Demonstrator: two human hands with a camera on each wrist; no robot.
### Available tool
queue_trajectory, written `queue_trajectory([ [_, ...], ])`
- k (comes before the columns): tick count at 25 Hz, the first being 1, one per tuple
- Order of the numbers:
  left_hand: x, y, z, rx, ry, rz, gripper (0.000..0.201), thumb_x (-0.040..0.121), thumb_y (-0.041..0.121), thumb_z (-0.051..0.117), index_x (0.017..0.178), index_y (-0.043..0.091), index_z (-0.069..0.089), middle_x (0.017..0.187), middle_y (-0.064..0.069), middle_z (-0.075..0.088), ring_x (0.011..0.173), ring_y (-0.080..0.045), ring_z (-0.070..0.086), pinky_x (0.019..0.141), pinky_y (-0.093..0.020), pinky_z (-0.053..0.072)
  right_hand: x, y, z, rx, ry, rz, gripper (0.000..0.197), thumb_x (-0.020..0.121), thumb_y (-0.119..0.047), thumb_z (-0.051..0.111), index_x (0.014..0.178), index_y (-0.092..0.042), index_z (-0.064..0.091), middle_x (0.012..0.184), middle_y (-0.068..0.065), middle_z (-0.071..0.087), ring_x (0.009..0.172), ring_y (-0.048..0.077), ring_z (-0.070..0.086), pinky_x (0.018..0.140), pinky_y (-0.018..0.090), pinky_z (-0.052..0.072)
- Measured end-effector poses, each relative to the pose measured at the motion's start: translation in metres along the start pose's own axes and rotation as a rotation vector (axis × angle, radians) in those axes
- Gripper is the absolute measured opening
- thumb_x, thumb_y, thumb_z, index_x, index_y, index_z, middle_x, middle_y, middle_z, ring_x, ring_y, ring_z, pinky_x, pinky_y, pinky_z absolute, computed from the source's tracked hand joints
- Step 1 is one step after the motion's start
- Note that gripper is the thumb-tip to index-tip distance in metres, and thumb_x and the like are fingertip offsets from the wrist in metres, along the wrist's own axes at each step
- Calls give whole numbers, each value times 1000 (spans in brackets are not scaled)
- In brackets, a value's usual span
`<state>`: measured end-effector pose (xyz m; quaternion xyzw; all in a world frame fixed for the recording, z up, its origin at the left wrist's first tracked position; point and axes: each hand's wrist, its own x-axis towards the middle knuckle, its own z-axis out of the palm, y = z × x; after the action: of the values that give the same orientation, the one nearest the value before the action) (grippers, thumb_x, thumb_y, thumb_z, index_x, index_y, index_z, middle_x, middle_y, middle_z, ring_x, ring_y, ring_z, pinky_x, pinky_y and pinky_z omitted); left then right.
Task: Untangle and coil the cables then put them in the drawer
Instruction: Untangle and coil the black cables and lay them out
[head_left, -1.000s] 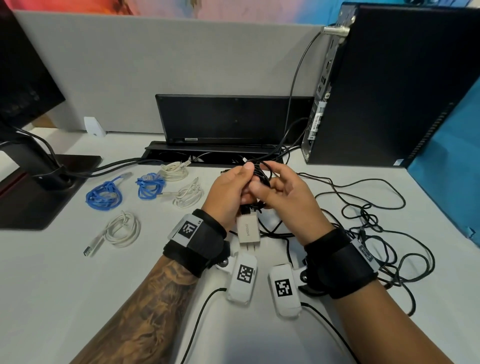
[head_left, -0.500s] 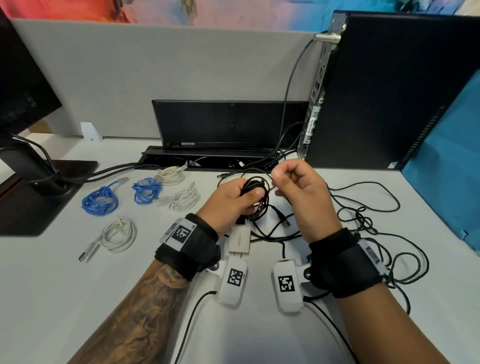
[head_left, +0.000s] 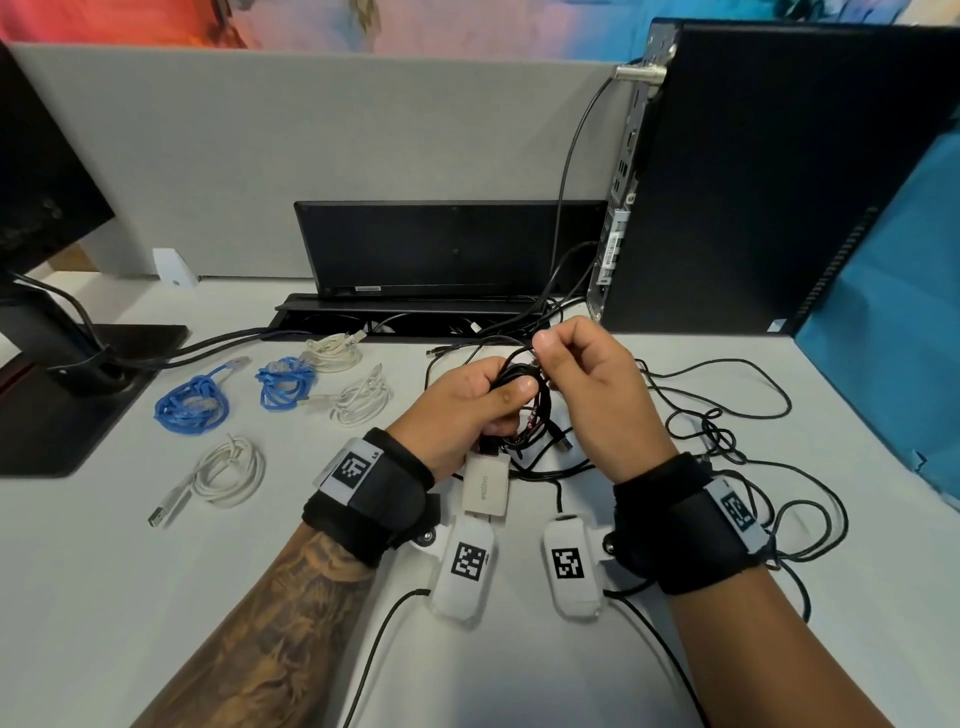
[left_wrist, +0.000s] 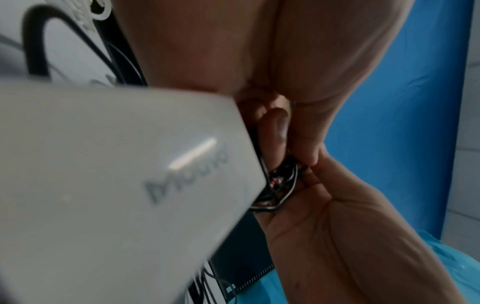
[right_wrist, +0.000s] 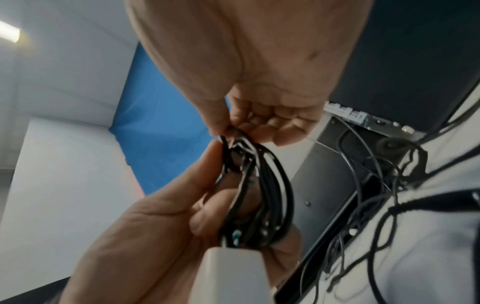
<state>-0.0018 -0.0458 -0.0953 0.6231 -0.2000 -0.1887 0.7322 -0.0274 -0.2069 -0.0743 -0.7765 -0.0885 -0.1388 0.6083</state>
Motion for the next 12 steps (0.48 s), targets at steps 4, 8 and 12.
queue_trajectory([
  [4, 0, 0, -2, 28, 43, 13, 25, 91, 28, 59, 102, 7, 53, 67, 6, 38, 51, -4, 33, 52, -17, 30, -5, -12, 1, -51, 18, -168, 14, 100, -18, 61, 89, -10, 61, 79, 1, 58, 75, 19, 54, 71, 26, 48],
  [8, -1, 3, 1, 46, 84, 45, 22, 93, 31, 57, 91, 9, 53, 62, 11, 38, 50, -4, 32, 53, -19, 28, -3, -11, -3, 57, -23, -80, 6, 97, -19, 67, 100, -13, 66, 76, 3, 61, 72, 18, 58, 72, 28, 53],
  [12, -2, 6, 4, 71, 139, 50, 23, 90, 33, 61, 91, 10, 53, 64, 7, 39, 50, -5, 34, 50, -17, 31, -2, -7, -3, 49, -53, 32, 14, 98, -19, 63, 96, -17, 77, 75, -11, 68, 68, -1, 56, 70, 20, 48],
])
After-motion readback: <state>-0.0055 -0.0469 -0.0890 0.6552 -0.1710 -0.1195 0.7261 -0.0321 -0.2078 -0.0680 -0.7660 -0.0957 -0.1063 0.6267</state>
